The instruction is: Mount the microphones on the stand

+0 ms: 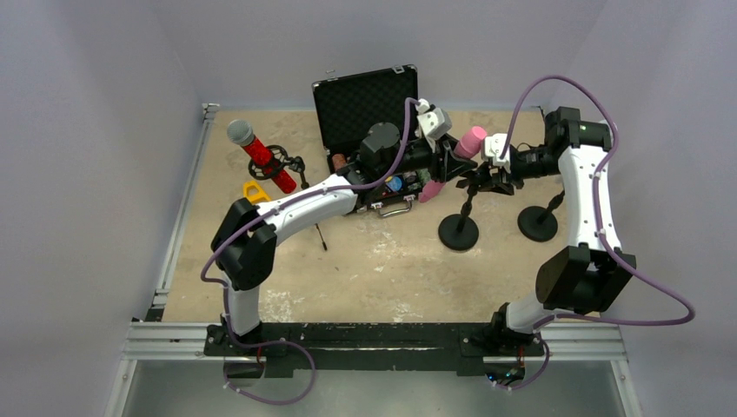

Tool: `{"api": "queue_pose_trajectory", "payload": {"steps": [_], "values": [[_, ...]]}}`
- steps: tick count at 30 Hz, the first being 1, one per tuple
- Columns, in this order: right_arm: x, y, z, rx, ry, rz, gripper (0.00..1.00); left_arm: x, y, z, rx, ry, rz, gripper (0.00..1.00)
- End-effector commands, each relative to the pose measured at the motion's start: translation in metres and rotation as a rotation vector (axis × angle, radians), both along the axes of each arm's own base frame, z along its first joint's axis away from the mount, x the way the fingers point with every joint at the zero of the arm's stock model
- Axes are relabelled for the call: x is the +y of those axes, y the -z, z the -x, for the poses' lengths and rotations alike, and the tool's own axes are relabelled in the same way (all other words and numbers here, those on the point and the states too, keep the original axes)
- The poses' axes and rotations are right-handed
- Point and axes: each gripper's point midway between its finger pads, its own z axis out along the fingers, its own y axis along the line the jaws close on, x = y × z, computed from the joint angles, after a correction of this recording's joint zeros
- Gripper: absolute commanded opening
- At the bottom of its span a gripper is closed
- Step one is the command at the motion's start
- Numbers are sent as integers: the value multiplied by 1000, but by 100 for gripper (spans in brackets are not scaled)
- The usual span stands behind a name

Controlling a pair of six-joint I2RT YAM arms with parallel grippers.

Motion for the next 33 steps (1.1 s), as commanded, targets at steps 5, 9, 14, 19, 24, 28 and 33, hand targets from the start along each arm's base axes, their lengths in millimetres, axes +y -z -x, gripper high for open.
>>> {"api": "queue_pose_trajectory", "payload": {"steps": [5, 9, 14, 19, 24, 28, 33], "values": [[16, -21, 7, 9, 8, -100, 0, 13, -66, 21, -68, 57, 217, 0], [19, -26, 7, 23, 20, -137, 0, 21, -72, 29, -50, 68, 285, 0], [22, -29, 10, 38, 28, -173, 0, 22, -70, 29, -37, 61, 330, 0], [20, -25, 12, 59, 41, -174, 0, 20, -70, 25, -42, 51, 379, 0], [20, -21, 14, 77, 50, -184, 0, 24, -73, 22, -53, 30, 430, 0], [22, -19, 17, 93, 50, -203, 0, 21, -68, 20, -54, 28, 437, 0], [26, -18, 24, 109, 51, -227, 0, 18, -60, 18, -64, 29, 453, 0]]}}
